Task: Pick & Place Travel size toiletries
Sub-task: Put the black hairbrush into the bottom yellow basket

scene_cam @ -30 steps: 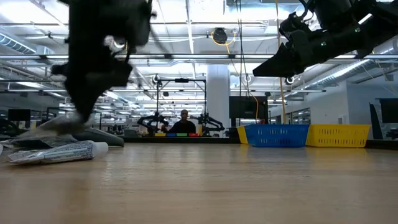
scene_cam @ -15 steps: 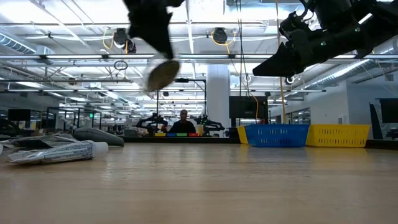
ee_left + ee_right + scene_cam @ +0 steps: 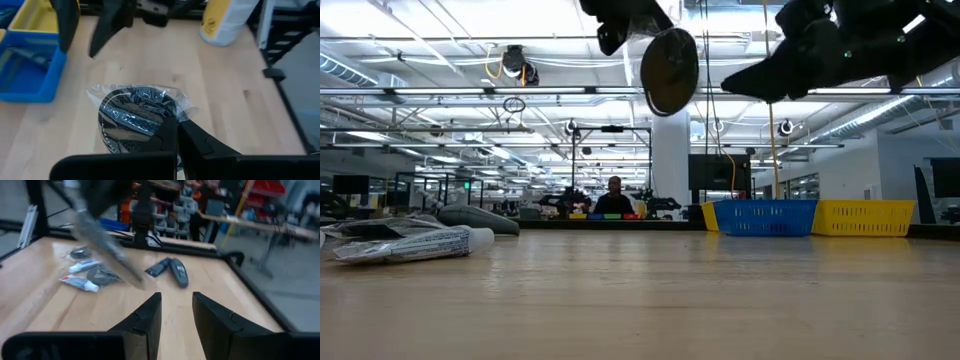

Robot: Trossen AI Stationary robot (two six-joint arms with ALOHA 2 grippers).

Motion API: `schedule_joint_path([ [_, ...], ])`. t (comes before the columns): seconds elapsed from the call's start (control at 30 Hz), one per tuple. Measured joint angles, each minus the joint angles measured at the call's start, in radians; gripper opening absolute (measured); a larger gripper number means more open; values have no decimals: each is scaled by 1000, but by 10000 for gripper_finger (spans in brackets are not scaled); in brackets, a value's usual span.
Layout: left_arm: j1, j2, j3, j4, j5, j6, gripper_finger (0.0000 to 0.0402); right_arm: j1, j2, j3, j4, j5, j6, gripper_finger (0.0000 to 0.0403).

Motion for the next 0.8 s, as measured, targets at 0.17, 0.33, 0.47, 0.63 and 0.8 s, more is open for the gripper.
schedule_joint_path([
  [0.17,42,0,0,15,118,18,0,72,0,0,47,0,-129,105],
  [0.33,73,0,0,49,235,32,0,116,0,0,103,34,-171,105],
  [0.47,82,0,0,84,288,52,0,126,0,0,103,53,-173,106],
  [0.63,86,0,0,105,313,67,0,131,0,0,103,52,-148,131],
  [0.8,86,0,0,127,315,84,0,130,3,0,116,52,-141,172],
])
